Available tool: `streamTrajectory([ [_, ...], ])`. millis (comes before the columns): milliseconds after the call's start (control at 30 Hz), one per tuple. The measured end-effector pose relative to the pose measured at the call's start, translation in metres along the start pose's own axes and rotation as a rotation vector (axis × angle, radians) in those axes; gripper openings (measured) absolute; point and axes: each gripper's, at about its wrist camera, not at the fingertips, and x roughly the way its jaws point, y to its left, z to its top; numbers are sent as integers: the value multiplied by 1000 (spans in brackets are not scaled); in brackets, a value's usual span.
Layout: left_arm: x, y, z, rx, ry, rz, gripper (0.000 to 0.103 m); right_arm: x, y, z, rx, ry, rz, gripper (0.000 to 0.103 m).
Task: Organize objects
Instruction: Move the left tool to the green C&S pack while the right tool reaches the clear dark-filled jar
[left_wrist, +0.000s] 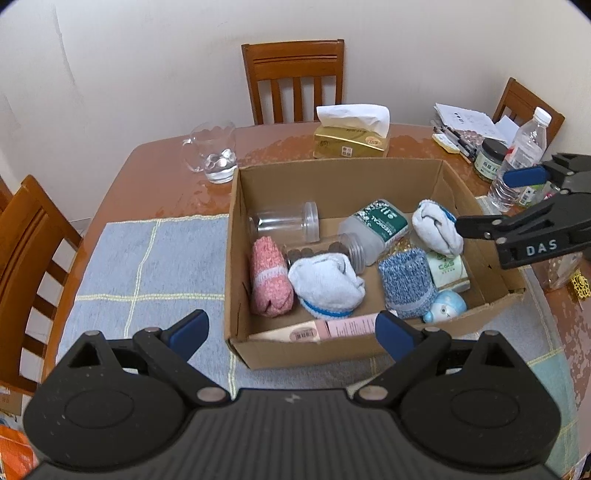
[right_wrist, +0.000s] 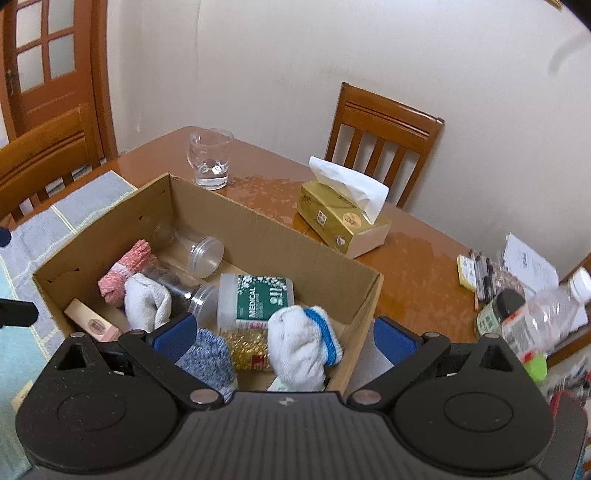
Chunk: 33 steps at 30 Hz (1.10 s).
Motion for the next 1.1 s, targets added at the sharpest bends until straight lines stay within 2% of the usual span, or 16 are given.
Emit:
streamTrajectory([
  [367, -16, -18, -33, -46, 18, 49, 97, -42, -1, -36, 76, -28, 43, 103],
  [633, -18, -17, -54, -49, 31, 51, 97, -62, 9, -65, 103, -12, 56, 103],
  [833, -13, -1, -64, -23, 18, 20, 97, -60, 28, -89, 165, 46, 46, 103],
  [1100, -3, 26, -84, 86, 24, -14, 97, -31, 80, -118, 259, 180, 27, 103],
])
